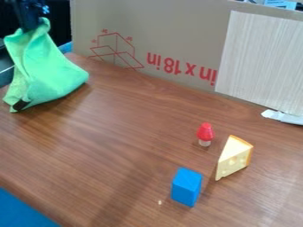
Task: Fold cloth from bottom right to top left
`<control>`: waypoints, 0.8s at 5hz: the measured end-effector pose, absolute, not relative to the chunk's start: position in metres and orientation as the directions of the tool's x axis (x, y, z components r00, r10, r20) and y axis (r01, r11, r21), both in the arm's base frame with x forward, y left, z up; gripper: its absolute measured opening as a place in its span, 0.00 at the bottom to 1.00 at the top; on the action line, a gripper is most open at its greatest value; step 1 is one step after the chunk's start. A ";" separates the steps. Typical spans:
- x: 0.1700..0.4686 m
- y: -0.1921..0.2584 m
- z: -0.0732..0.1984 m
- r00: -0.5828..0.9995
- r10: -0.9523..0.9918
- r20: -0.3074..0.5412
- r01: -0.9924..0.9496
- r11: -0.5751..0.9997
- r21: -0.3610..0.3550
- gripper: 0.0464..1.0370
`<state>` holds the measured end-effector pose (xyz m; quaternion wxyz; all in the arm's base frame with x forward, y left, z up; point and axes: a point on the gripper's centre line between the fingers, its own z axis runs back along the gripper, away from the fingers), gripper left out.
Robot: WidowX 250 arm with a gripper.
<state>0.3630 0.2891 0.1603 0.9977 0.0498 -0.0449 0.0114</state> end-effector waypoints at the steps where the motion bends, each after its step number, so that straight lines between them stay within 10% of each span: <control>1: 0.361 0.303 0.144 0.989 0.049 0.143 -0.066 0.991 0.117 0.01; 4: 0.355 0.330 0.163 0.956 0.100 0.275 -0.169 0.956 0.241 0.03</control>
